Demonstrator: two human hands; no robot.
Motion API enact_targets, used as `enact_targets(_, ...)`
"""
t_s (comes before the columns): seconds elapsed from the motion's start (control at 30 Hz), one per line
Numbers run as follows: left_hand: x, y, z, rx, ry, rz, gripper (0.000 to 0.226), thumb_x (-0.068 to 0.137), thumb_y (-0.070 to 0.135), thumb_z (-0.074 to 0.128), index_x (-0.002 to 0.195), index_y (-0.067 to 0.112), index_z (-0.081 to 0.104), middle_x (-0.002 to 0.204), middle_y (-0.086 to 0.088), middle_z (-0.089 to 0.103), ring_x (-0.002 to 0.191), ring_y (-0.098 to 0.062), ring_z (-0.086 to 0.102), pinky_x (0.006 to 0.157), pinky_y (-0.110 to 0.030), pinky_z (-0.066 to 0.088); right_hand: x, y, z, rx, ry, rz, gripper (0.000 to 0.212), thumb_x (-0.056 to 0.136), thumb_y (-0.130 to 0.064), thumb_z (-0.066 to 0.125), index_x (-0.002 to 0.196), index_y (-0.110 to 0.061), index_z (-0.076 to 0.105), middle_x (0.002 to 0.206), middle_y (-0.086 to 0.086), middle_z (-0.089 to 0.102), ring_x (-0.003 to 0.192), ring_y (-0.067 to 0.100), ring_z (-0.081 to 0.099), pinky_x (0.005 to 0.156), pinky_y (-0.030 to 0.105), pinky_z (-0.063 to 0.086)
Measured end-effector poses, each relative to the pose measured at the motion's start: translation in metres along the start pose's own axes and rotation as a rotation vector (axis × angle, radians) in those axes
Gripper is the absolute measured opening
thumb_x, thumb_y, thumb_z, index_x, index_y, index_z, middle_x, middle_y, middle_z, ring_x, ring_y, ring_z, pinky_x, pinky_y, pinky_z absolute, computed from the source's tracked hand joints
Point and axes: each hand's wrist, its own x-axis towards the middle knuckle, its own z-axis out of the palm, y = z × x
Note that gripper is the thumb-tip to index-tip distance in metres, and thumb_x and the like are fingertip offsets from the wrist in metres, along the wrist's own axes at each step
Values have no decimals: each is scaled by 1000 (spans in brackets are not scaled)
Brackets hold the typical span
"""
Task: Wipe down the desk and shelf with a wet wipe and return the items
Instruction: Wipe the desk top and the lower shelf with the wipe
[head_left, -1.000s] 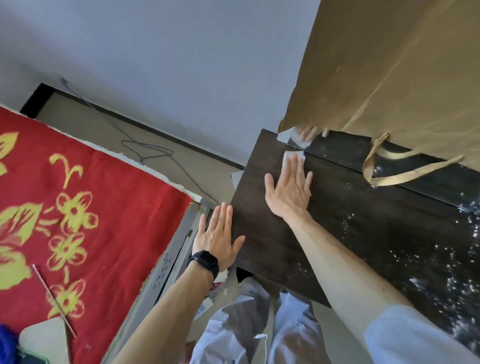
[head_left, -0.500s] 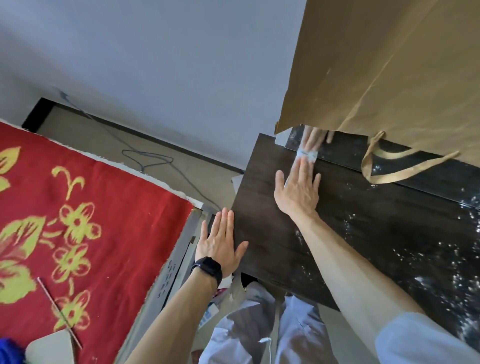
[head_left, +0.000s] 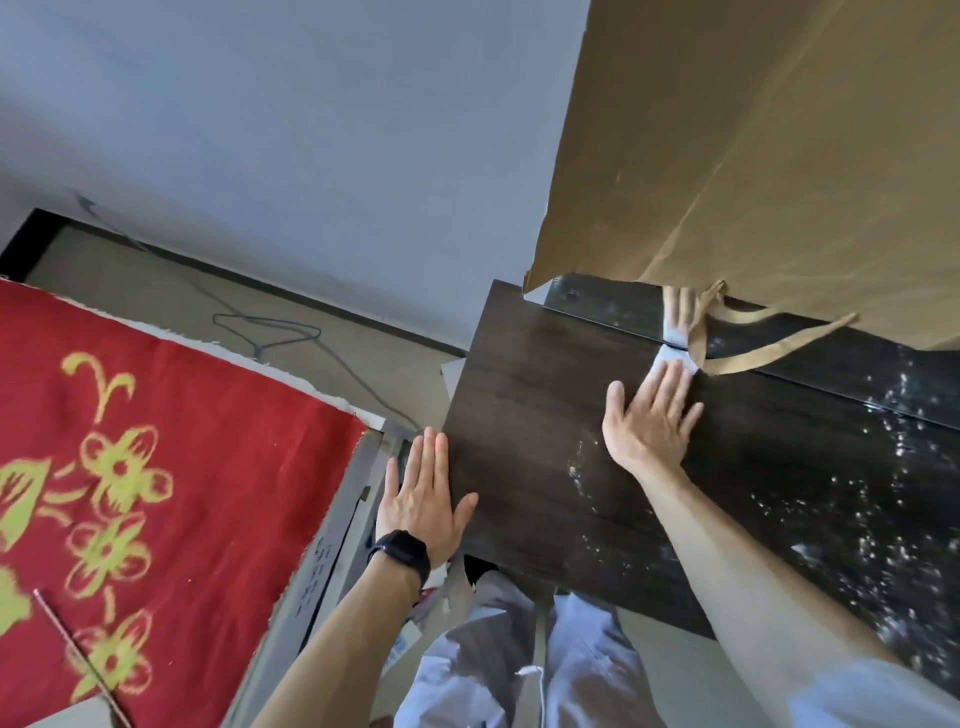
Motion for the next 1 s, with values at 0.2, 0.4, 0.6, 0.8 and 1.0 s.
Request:
enact_targets(0.2, 1, -1, 2, 24, 13, 7, 83, 98, 63, 17, 154, 12, -16, 164, -5, -14, 151, -21, -11, 123, -45, -1, -78, -78, 54, -109, -28, -670, 70, 102, -51, 17, 158, -13, -3, 166, 2, -9, 152, 16, -13, 123, 50, -3)
enact_targets(0.4, 0, 0, 0, 18, 20, 21, 83, 98, 63, 15, 154, 10, -16, 164, -7, -12, 152, -23, -8, 123, -47, 3, -76, 50, 32, -88, 66, -209, 70, 101, -50, 20, 158, -13, 4, 167, 3, 1, 153, 17, -3, 122, 56, 11)
enact_targets(0.6, 0, 1, 4, 34, 43, 5, 82, 97, 63, 16, 154, 12, -15, 163, -5, -15, 152, -22, -9, 122, -47, 3, -104, -3, 52, -34, 96, -279, 72, 101, -50, 20, 157, -7, 5, 166, 9, 2, 153, 24, -5, 122, 56, 3)
enact_targets(0.8, -26, -13, 29, 97, 120, 220, 63, 99, 48, 20, 157, 23, 16, 165, -4, 7, 151, -23, 14, 116, -55, 20, -133, 8, 61, -104, 21, -586, 66, 104, -47, 24, 158, -15, 6, 167, -1, 0, 153, 14, -4, 122, 55, 13)
enact_targets(1.0, -54, -3, 50, 25, 76, 160, 60, 101, 47, 16, 157, 23, 18, 164, 4, 9, 150, -16, 7, 117, -59, 18, -122, 78, 43, -39, 79, 3, 77, 99, -54, 22, 157, -7, 4, 166, 10, 3, 154, 24, 1, 117, 62, 19)
